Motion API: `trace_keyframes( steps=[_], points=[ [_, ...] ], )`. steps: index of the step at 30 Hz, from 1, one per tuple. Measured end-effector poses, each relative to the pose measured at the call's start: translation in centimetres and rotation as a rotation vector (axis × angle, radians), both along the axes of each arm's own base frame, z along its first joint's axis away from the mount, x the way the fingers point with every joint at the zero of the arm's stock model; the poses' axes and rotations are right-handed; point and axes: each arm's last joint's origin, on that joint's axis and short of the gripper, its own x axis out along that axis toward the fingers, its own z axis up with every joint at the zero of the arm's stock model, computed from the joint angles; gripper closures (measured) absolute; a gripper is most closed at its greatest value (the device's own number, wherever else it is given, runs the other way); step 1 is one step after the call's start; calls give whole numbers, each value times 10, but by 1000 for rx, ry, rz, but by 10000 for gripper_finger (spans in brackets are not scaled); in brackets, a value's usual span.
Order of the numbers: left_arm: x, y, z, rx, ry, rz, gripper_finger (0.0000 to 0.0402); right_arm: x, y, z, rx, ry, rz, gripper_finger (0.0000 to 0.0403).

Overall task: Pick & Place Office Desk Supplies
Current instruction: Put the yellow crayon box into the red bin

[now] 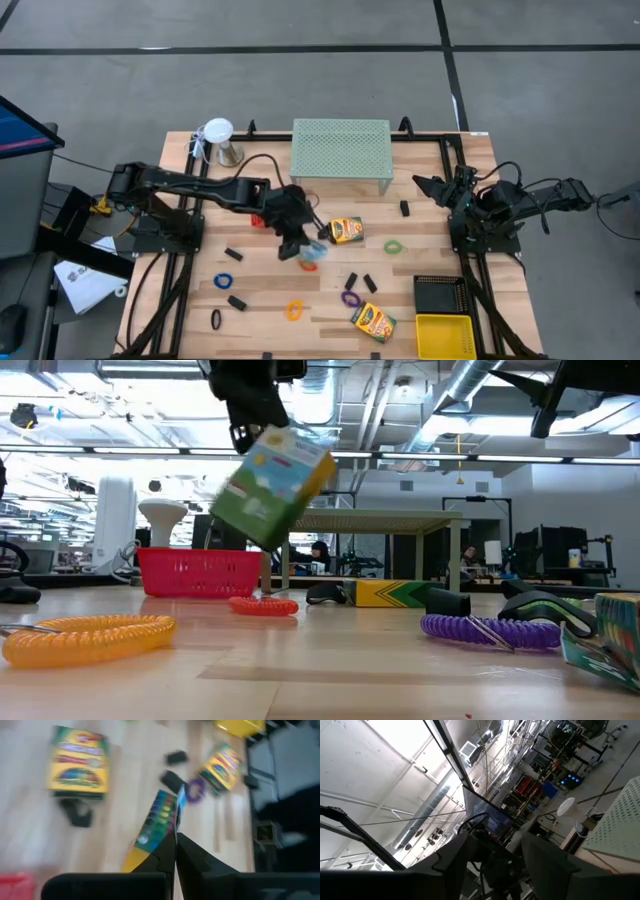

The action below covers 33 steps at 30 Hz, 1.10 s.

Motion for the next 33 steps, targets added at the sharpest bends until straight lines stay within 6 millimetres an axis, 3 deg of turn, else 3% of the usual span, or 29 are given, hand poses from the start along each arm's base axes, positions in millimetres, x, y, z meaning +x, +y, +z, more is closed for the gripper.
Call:
trace_keyframes(
  steps=[5, 14, 23, 33],
  points=[
    [-2, -4, 4, -17, 14, 186, 401, 0, 0, 0, 6, 1, -15, 220],
    [-6, -30, 7, -72, -11, 525, 401, 0, -1, 0, 14, 3, -40, 220],
    [-36, -53, 33, -172, -179, 927, 401, -1, -1, 0, 27, -4, -36, 220],
    [-59, -60, 26, -198, -195, 1247, 401, -1, -1, 0, 29, -2, -42, 220]
  ],
)
